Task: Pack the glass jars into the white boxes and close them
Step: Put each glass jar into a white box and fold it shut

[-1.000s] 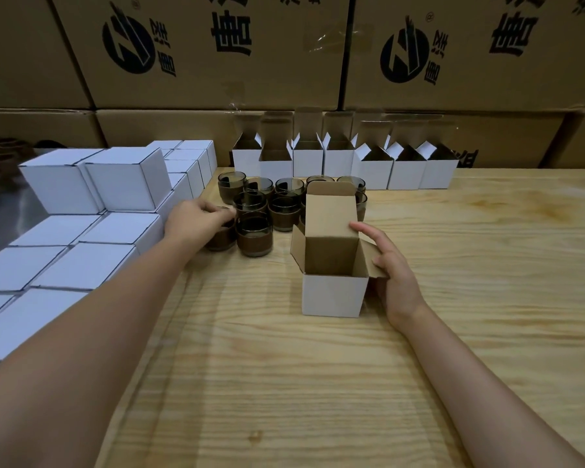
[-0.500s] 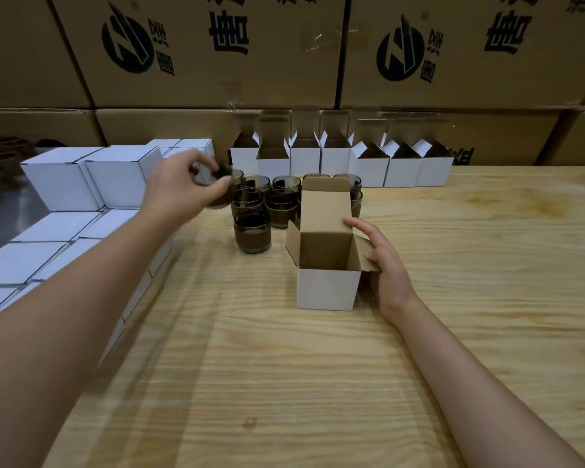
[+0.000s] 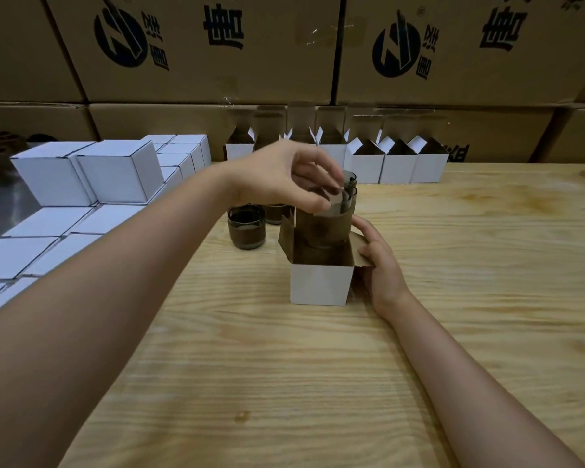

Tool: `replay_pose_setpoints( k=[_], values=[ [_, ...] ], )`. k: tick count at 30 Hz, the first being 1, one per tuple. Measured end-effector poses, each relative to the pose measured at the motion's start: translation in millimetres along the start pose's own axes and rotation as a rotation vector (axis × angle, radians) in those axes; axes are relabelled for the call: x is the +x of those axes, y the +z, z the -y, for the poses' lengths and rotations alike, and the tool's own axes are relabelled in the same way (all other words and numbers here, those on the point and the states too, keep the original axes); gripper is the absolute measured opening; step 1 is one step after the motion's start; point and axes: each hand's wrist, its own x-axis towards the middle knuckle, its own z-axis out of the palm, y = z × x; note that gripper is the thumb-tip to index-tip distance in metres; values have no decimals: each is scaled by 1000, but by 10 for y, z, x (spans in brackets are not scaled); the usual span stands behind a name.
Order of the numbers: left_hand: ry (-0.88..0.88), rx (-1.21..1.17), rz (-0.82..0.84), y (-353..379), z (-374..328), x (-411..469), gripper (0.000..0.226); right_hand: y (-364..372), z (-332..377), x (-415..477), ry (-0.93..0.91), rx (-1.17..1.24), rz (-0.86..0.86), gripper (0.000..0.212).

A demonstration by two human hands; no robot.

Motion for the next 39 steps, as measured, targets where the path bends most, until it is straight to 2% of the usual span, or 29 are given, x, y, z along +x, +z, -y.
replay_pose_setpoints(
  k=[10,18,23,30,32,33,36,38,39],
  values=[
    [-36,397,128,241,165,31,43,-13,-35,15,-48,-2,2,56],
    [-23,601,155,291,127,60,48,-3,-33,17,-38,-19,6,55],
    [-70,609,194,350,154,88,50,-4,-39,26,-19,3,3,55],
    [-149,526,241,354,139,148,33,-11,-40,27,-30,0,12,56],
    [-110,495,148,322,141,89,26,-13,-49,29,-36,-1,11,56],
    [-55,431,27,307,157,45,21,-14,-54,29,-40,0,13,57],
    [98,7,-525,361,277,-113,16,-12,-45,25,-51,-13,32,57],
    [60,-279,-805,504,426,-180,21,-14,-37,23,-54,-27,40,57],
    [2,-392,-885,610,502,-198,25,-15,-33,20,-56,-33,41,57]
  ],
)
